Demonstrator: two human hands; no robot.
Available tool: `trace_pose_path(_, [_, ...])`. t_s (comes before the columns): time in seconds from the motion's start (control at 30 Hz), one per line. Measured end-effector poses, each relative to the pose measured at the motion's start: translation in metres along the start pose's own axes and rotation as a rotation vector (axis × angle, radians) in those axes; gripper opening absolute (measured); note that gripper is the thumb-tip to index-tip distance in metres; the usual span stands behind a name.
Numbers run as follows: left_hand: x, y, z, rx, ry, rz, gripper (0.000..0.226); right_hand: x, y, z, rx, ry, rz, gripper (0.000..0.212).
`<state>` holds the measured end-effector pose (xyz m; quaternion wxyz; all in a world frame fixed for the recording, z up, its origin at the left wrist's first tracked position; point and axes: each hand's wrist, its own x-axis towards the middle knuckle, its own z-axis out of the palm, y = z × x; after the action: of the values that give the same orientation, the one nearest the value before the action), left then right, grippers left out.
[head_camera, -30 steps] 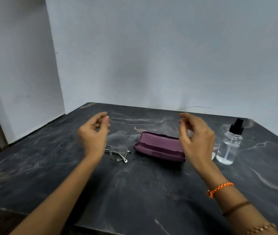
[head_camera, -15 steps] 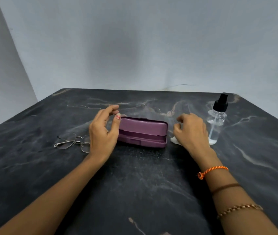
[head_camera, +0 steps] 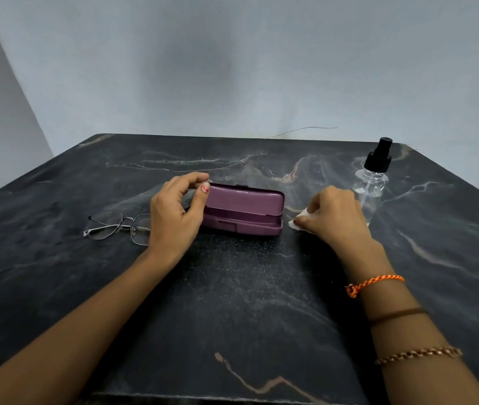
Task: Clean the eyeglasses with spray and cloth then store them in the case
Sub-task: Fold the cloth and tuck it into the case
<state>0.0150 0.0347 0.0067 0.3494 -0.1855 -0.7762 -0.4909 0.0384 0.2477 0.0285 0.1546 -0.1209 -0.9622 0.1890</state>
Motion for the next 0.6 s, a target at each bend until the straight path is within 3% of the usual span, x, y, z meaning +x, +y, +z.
trace_pose_path(0.33, [-0.0006,0.0031,-0.0007,0.013,-0.019,-0.013,0.018,0.0012,-0.0003,0.0078,-0.063,0.043,-0.051,0.016])
trace_pose_path(0.6, [-0.0009,0.0068,-0.0023,0.036,-0.025,0.000,0.017,-0.0026,-0.0023,0.0019,-0.012,-0.014,-0.026,0.029])
